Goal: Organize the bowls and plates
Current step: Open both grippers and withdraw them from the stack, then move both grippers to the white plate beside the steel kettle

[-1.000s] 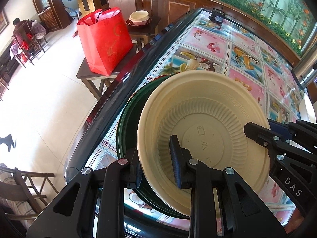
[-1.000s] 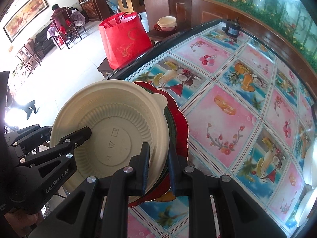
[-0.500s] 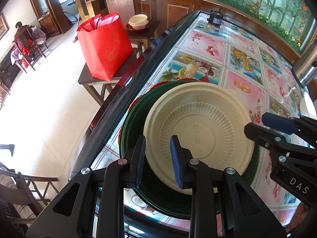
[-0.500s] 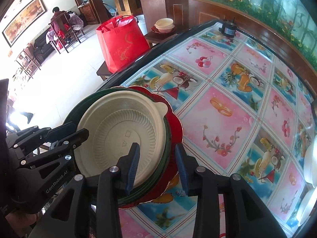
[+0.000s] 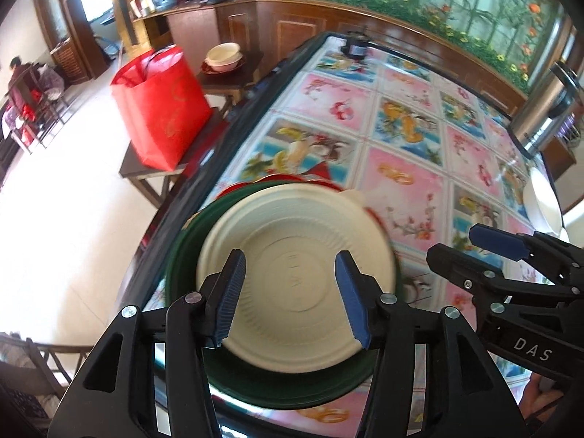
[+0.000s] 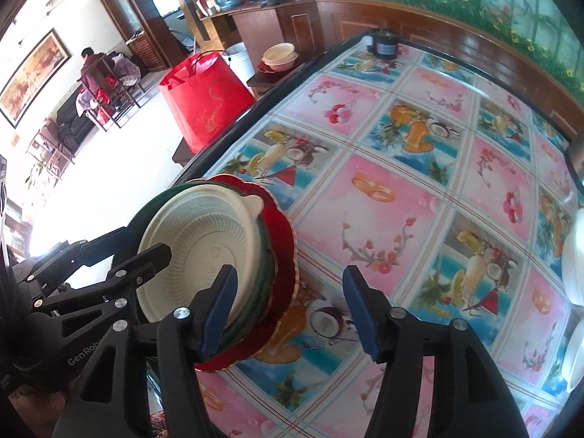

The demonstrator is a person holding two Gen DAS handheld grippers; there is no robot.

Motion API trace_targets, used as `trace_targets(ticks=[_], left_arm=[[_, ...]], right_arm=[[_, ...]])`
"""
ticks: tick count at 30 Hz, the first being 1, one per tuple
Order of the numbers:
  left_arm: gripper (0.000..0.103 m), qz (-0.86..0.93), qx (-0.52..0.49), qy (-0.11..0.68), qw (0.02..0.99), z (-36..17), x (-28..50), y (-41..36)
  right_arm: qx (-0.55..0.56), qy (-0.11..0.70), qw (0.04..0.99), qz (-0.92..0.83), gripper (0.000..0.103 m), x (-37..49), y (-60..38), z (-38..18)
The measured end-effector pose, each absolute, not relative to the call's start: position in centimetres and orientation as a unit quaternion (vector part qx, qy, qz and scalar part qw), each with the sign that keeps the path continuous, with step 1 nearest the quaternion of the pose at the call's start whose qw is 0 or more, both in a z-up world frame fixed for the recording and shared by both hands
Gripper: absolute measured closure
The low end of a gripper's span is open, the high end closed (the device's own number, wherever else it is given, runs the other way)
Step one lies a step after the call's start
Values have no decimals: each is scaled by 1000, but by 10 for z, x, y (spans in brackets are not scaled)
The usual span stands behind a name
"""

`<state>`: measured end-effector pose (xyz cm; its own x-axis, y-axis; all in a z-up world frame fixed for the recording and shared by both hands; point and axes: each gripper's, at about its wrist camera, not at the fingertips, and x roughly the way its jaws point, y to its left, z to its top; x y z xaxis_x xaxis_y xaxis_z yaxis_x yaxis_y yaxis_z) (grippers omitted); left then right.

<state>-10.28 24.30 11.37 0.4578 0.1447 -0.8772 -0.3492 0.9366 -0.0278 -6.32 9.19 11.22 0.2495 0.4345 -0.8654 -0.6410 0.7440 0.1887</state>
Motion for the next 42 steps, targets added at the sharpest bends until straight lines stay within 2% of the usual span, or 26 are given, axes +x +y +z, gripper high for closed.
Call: trace_targets(ticks=[15, 42], left_arm=[[51, 39, -57, 501, 862, 120, -42, 140], [52, -61, -7, 493, 868, 116, 86, -45]], right_arm=[[-40, 521, 816, 247, 36, -29, -13, 115], [45, 513, 852, 92, 33, 45, -221, 114]])
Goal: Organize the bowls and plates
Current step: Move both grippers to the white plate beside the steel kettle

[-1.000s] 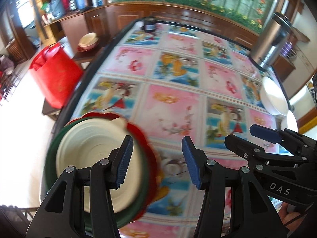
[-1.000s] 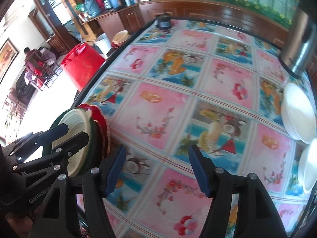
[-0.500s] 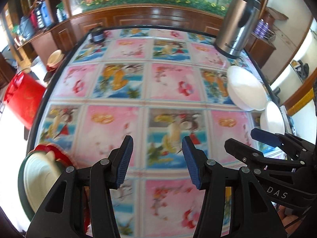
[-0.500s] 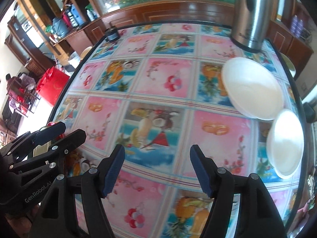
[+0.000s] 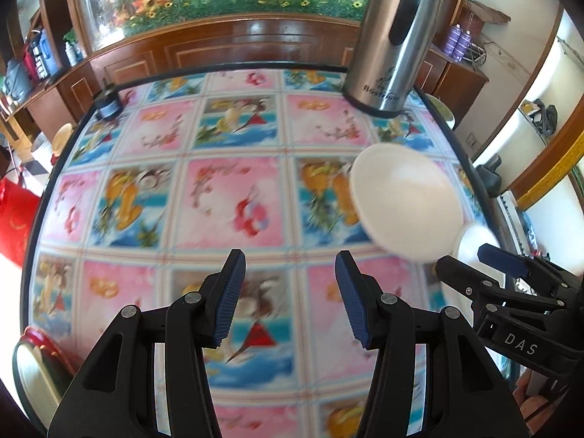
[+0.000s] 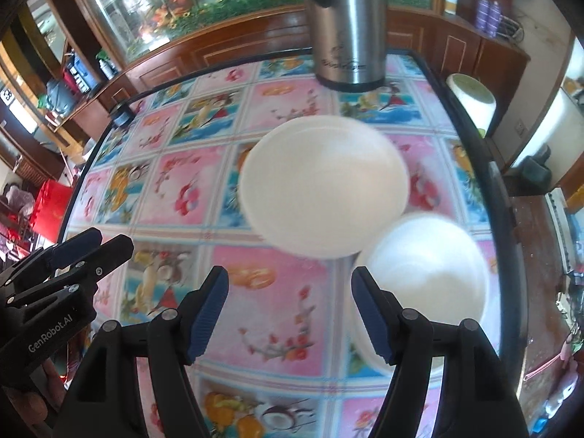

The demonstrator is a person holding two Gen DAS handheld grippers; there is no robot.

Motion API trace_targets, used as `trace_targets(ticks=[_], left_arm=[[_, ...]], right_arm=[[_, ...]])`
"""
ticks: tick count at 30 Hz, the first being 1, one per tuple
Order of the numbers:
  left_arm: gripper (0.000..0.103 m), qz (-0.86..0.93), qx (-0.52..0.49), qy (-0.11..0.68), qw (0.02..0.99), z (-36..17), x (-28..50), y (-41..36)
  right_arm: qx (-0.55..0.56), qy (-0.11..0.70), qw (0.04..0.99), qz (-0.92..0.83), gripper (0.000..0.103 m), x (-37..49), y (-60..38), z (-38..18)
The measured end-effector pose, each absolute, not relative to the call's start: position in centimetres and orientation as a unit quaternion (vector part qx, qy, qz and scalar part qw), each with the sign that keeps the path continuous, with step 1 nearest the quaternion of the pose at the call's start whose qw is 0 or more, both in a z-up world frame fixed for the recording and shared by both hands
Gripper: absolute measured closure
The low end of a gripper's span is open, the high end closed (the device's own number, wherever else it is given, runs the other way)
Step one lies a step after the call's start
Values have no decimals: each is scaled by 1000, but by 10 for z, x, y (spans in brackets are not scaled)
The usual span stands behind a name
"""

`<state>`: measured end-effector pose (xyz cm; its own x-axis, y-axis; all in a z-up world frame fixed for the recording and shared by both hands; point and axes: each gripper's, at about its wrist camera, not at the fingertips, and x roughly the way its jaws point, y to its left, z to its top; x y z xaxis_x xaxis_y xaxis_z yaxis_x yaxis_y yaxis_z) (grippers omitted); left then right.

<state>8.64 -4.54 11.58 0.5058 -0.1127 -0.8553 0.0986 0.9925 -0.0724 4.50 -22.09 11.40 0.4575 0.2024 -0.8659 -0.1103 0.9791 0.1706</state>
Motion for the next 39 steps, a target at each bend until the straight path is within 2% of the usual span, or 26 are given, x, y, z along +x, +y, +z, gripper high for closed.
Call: trace_targets(ticks=[2, 5, 19, 39], left_arm=[[51, -64, -8, 492, 868, 115, 96, -56], [44, -68, -14, 496, 866, 111, 107, -67], [44, -70, -20, 517, 853, 86, 146, -105], [44, -55, -23, 549, 833, 50, 171, -116]], right_arm=[[47, 508, 856, 86, 32, 53, -230, 115], [46, 502, 860, 77, 31, 67, -245, 118], [35, 506, 859, 62, 28, 109, -280, 106], [36, 542, 837, 63, 27, 146, -296, 72]])
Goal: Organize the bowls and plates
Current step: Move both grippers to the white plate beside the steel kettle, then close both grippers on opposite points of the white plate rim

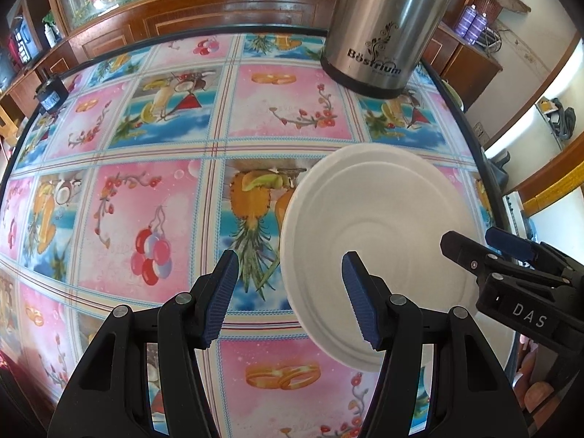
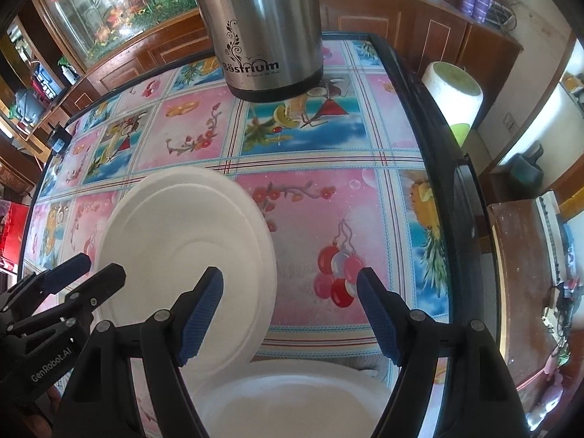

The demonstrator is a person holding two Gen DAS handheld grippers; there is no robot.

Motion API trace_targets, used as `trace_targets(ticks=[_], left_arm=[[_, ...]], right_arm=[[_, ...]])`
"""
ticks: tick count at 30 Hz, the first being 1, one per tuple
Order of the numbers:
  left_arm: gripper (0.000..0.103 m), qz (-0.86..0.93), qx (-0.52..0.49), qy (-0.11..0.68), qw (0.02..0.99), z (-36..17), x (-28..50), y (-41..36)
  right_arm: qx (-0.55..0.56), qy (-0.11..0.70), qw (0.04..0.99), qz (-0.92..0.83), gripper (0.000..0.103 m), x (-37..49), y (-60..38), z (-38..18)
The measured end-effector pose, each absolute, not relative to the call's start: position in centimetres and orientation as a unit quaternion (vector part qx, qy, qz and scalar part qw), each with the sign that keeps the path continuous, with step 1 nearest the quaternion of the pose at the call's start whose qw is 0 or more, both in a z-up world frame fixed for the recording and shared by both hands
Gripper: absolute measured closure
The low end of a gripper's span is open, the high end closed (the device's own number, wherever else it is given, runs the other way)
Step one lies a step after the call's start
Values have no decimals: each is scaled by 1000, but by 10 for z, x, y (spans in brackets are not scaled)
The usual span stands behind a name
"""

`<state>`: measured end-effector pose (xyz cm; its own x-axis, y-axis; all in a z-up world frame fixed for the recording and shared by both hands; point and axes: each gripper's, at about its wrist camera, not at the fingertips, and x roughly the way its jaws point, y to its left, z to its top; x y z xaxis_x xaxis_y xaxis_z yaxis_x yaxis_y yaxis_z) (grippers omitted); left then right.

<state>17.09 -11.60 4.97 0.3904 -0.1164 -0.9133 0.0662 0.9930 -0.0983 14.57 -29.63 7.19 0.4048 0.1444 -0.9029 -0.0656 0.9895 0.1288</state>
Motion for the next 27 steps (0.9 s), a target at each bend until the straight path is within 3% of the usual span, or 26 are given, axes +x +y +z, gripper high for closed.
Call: trace_targets(ticks=[8, 14, 16, 18, 21, 27], left_arm=[[44, -53, -22, 563, 824, 37, 176, -117], [44, -53, -21, 565, 823, 35, 177, -115], [49, -54, -24, 564, 824, 34, 177, -114], [69, -52, -17, 562, 825, 34, 177, -113], [79, -55, -11, 561, 826, 34, 176, -114], [86, -65, -16, 568, 821, 30, 178, -114]], right_arm=[[40, 552, 829, 75, 33, 153, -296, 64], [44, 555, 826, 84, 65, 155, -292, 62], [45, 557, 824, 88, 74, 155, -291, 62], [48, 560, 822, 96, 78, 155, -289, 61], [48, 557, 823, 103, 83, 152, -285, 63], [46, 554, 823, 113, 83, 149, -274, 66]])
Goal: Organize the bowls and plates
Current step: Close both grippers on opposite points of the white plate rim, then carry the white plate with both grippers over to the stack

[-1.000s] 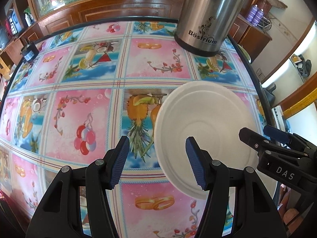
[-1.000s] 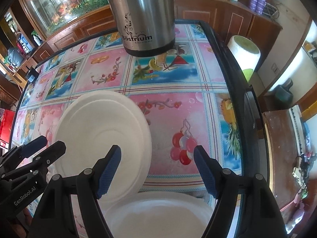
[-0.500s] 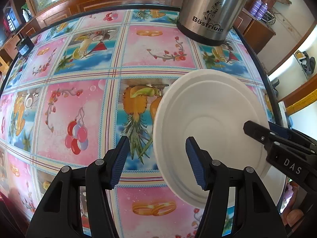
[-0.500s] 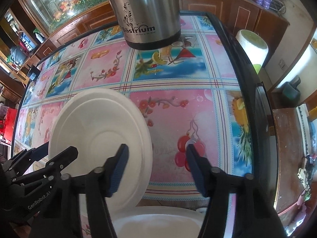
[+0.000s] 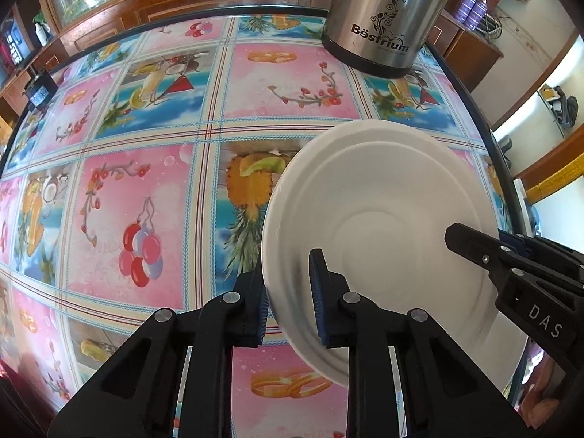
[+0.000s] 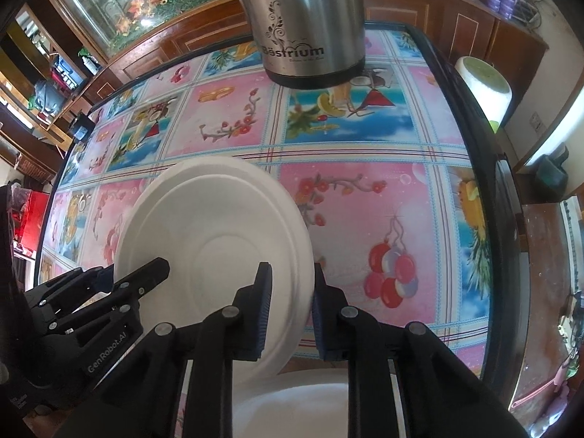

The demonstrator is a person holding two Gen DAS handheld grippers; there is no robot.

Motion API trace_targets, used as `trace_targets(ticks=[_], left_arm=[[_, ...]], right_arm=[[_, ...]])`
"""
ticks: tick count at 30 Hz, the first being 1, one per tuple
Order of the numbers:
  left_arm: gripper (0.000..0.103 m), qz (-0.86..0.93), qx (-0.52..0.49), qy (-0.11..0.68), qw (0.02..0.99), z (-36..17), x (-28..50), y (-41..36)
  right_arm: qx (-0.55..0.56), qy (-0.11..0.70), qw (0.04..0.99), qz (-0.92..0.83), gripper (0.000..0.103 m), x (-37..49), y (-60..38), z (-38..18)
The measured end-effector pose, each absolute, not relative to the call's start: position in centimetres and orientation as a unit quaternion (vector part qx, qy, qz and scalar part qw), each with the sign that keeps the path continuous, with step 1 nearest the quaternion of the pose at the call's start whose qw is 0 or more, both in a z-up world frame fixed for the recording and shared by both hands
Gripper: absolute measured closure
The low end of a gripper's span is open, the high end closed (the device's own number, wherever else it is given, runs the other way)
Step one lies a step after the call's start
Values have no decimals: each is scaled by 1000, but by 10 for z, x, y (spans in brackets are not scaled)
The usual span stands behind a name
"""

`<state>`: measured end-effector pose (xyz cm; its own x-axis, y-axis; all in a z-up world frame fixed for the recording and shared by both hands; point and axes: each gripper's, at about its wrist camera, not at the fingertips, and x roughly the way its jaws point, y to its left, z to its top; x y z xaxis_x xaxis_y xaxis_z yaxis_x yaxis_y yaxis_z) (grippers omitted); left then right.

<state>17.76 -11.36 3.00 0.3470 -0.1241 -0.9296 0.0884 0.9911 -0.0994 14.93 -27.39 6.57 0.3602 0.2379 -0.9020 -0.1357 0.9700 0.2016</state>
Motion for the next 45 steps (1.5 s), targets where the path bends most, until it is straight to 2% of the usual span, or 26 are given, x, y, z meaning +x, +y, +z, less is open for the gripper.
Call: trace_targets(ticks=[6, 20, 34, 45], left_arm=[[90, -72, -38, 576, 813, 31, 179, -104], [90, -55, -64, 570, 817, 50, 151, -51], [90, -15, -96, 557, 825, 77, 88, 49], [90, 22, -123, 518, 846, 127, 6, 142]], right_arm=[[64, 557, 819, 117, 83, 149, -278, 64], [68, 554, 816, 149, 83, 130, -243, 77], [37, 557, 806, 199, 84, 85, -154, 86], [1, 523, 813, 255, 80, 21, -73, 130]])
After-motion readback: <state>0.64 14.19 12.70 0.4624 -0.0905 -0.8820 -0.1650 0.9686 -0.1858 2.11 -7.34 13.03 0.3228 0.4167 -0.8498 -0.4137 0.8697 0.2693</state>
